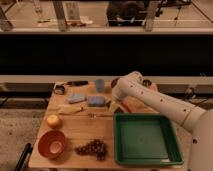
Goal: Place eraser in purple bowl
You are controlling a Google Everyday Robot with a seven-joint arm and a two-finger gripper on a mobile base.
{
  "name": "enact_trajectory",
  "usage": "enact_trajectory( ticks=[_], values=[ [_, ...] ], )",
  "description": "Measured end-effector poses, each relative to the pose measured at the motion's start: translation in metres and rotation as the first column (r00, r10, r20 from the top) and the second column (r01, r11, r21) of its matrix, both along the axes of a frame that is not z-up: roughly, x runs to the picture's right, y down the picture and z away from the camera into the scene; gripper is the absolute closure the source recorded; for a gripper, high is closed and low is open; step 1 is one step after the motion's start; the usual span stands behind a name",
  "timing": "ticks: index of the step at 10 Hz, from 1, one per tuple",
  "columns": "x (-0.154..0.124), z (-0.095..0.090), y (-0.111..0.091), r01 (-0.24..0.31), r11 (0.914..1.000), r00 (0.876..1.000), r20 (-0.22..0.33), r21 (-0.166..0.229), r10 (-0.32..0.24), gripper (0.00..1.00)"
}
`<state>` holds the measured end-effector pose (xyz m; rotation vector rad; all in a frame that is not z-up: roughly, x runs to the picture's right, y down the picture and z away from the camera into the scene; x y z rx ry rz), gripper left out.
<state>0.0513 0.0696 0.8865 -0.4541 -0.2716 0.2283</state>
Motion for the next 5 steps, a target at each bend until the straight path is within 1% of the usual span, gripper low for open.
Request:
enact_trajectory(
  ticks=[5],
  values=[
    [0.002, 0.019, 0.015, -0.007, 0.9982, 0.999, 0.036, -0.060, 0.009, 0.20]
  ],
)
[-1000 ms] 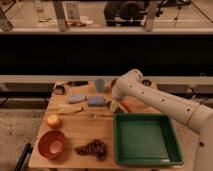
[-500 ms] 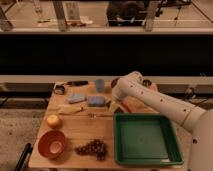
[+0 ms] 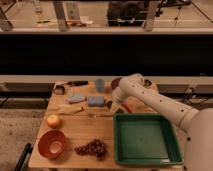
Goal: Place eraser in purple bowl
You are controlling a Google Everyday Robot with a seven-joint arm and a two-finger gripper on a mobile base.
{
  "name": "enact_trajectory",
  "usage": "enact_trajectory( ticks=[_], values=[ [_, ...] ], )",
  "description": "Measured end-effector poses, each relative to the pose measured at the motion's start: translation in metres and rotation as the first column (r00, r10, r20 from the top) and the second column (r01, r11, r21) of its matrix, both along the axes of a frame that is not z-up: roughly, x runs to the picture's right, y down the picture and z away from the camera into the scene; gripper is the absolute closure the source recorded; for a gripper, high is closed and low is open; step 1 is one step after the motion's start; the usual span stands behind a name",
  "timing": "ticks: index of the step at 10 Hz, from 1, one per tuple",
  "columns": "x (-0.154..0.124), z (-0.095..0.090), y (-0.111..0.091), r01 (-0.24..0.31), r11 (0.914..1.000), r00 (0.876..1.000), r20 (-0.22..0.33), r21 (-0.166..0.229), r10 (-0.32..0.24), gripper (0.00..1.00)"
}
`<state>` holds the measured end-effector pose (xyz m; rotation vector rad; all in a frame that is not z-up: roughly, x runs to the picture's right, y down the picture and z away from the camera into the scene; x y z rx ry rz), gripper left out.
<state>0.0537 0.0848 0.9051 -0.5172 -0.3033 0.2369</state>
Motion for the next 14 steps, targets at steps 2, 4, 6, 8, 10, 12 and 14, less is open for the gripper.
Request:
enact_trajectory(
  ticks=[2, 4, 6, 8, 10, 12, 14],
  values=[
    [0.002, 0.005, 0.004, -0.007, 0.9998, 1.000, 0.012, -0.021, 0.007, 0.21],
    [0.003, 0.008, 0.007, -0.011, 0.9992, 1.000, 0.024, -0.037, 0.012, 0.26],
    [0.004, 0.010, 0.009, -0.013, 0.9987, 0.999, 0.035, -0.049, 0.015, 0.26],
    [0.004, 0.011, 0.011, -0.015, 0.9981, 0.999, 0.041, -0.059, 0.017, 0.26],
    [0.005, 0.012, 0.013, -0.015, 0.9976, 0.999, 0.046, -0.068, 0.018, 0.26],
    [0.005, 0.013, 0.014, -0.013, 0.9971, 0.999, 0.052, -0.075, 0.017, 0.29],
    [0.006, 0.013, 0.015, -0.010, 0.9969, 0.998, 0.060, -0.079, 0.014, 0.48]
  ],
)
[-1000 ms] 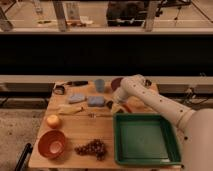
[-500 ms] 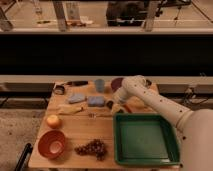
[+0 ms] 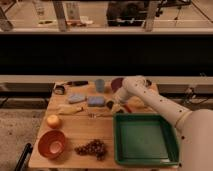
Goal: Place eraser in purple bowl
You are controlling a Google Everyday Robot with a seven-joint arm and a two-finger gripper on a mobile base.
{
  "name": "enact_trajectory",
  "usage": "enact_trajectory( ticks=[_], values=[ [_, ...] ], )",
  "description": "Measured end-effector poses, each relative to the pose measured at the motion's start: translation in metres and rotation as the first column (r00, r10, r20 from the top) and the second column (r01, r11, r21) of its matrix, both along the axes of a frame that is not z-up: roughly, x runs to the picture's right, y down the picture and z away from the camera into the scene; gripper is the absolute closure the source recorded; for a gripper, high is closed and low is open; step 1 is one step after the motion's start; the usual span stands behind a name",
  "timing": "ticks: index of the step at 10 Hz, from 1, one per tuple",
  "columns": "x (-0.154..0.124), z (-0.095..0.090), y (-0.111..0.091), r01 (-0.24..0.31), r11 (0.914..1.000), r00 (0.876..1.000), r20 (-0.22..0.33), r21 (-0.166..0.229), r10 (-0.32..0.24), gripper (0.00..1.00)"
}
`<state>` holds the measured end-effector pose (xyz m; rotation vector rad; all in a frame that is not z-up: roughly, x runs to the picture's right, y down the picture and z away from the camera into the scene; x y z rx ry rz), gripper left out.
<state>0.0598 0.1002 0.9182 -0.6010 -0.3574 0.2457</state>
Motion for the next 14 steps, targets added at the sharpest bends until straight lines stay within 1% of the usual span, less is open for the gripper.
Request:
enact_trajectory(
  ticks=[1, 3, 5, 6, 7, 8, 9, 11, 12, 13, 14],
  values=[
    [0.002, -0.001, 0.000, 0.000, 1.0000, 1.000, 0.002, 0.000, 0.000, 0.58],
    [0.003, -0.002, 0.000, 0.000, 1.0000, 1.000, 0.006, -0.001, 0.000, 0.67],
    [0.002, -0.005, -0.001, 0.006, 1.0000, 1.000, 0.009, 0.001, -0.006, 0.73],
    [0.002, -0.009, -0.004, 0.005, 0.9999, 1.000, 0.008, 0.010, -0.005, 0.76],
    [0.002, -0.017, -0.010, 0.001, 0.9997, 1.000, 0.001, 0.025, -0.001, 0.77],
    [0.004, -0.031, -0.019, -0.002, 0.9987, 1.000, -0.012, 0.052, 0.002, 0.77],
    [0.005, -0.040, -0.026, -0.002, 0.9973, 1.000, -0.024, 0.074, 0.003, 0.77],
    [0.010, -0.066, -0.047, 0.006, 0.9893, 0.998, -0.059, 0.146, 0.003, 0.77],
    [0.015, -0.075, -0.058, 0.011, 0.9829, 0.997, -0.077, 0.184, 0.003, 0.77],
    [0.020, -0.080, -0.065, 0.017, 0.9774, 0.996, -0.089, 0.211, 0.002, 0.77],
    [0.029, -0.082, -0.080, 0.032, 0.9681, 0.994, -0.106, 0.248, -0.005, 0.77]
  ],
)
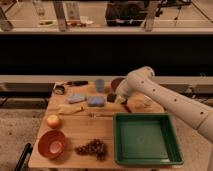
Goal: Place eraser in purple bowl
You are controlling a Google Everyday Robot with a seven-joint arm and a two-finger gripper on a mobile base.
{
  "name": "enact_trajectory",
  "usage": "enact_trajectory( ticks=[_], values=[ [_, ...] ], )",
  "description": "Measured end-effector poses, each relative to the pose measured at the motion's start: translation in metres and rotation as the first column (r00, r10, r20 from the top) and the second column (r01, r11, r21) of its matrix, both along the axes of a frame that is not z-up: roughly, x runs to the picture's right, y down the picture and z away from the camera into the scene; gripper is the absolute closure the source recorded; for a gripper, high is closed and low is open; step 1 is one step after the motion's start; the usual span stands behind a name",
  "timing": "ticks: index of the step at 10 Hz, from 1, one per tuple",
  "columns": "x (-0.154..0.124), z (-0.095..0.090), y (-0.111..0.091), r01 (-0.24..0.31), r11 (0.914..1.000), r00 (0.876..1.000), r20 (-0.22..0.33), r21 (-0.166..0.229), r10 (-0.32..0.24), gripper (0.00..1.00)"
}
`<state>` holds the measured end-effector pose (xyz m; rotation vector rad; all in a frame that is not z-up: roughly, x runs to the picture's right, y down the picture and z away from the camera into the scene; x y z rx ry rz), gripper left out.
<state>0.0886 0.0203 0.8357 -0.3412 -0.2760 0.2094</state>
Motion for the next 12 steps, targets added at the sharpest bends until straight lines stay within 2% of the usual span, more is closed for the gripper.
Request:
enact_trajectory(
  ticks=[3, 8, 10, 12],
  values=[
    [0.020, 0.010, -0.042, 0.034, 0.9972, 0.999, -0.020, 0.067, -0.032, 0.77],
    [0.038, 0.055, -0.112, 0.071, 0.9879, 0.997, -0.023, 0.138, -0.069, 0.77],
    [0.036, 0.068, -0.120, 0.081, 0.9842, 0.997, -0.023, 0.157, -0.079, 0.77],
    [0.037, 0.073, -0.117, 0.082, 0.9830, 0.997, -0.023, 0.164, -0.079, 0.73]
  ],
)
